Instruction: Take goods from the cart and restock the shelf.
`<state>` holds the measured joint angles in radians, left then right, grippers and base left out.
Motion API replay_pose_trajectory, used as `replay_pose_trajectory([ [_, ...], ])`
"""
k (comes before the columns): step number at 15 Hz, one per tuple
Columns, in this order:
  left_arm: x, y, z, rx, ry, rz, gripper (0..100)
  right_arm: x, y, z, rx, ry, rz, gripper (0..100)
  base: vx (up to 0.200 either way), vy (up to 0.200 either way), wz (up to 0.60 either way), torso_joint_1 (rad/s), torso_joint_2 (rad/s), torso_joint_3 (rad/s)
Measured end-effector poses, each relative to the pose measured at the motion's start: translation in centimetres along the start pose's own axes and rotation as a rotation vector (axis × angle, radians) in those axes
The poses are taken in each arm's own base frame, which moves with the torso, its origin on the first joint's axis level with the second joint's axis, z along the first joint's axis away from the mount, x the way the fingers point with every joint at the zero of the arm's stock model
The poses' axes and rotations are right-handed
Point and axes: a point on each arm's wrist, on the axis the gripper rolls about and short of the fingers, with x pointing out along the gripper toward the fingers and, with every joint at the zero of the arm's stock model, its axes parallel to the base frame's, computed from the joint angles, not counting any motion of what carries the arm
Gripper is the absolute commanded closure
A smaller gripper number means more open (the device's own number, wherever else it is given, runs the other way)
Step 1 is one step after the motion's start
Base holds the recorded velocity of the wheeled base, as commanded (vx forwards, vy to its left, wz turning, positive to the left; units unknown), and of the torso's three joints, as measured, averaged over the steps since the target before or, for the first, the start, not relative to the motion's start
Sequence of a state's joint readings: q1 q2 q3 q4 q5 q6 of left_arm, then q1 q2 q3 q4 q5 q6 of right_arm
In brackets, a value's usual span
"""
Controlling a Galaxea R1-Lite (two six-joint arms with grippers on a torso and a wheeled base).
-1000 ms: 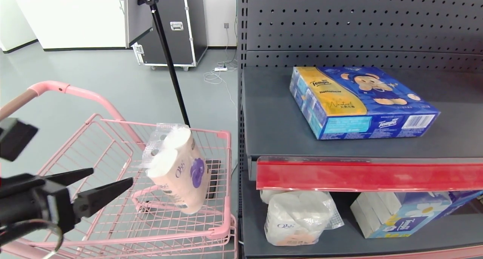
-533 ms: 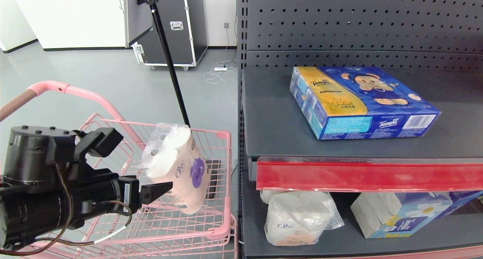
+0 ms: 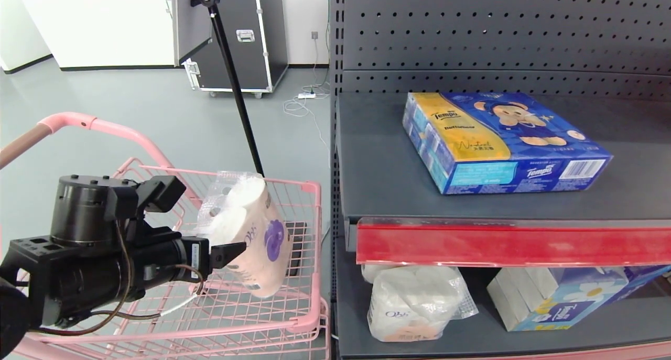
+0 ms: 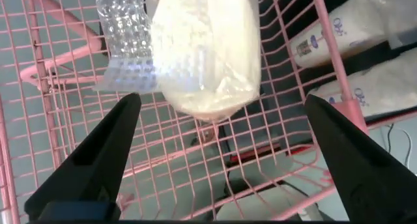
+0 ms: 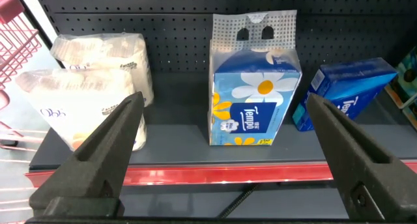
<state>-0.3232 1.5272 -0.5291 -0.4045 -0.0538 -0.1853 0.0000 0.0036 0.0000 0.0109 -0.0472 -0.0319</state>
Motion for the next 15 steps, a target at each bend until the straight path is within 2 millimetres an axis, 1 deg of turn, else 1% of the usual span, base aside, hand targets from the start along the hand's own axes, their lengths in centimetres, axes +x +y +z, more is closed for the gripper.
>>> replay_pose_trajectory([
  [4,1.6,0.1,-0.1,0.001,-0.005,0.004,0,0.0,0.0,0.0,0.000,0.000,0.000,0,0.000,0.000,0.00,0.000,0.00,0.000],
  [9,2.4,0.4,-1.7,-0.025,0.002,0.026,0,0.0,0.0,0.0,0.000,0.000,0.000,0,0.000,0.000,0.00,0.000,0.00,0.000],
  [11,2.9,0.4,-1.8,-0.043,-0.012,0.037,0,0.0,0.0,0.0,0.000,0.000,0.000,0,0.000,0.000,0.00,0.000,0.00,0.000],
  [13,3.7,0.4,-1.6,-0.063,-0.063,0.042,0,0.0,0.0,0.0,0.000,0.000,0.000,0,0.000,0.000,0.00,0.000,0.00,0.000],
  [15,4.4,0.1,-2.1,-0.061,-0.064,0.037,0,0.0,0.0,0.0,0.000,0.000,0.000,0,0.000,0.000,0.00,0.000,0.00,0.000],
])
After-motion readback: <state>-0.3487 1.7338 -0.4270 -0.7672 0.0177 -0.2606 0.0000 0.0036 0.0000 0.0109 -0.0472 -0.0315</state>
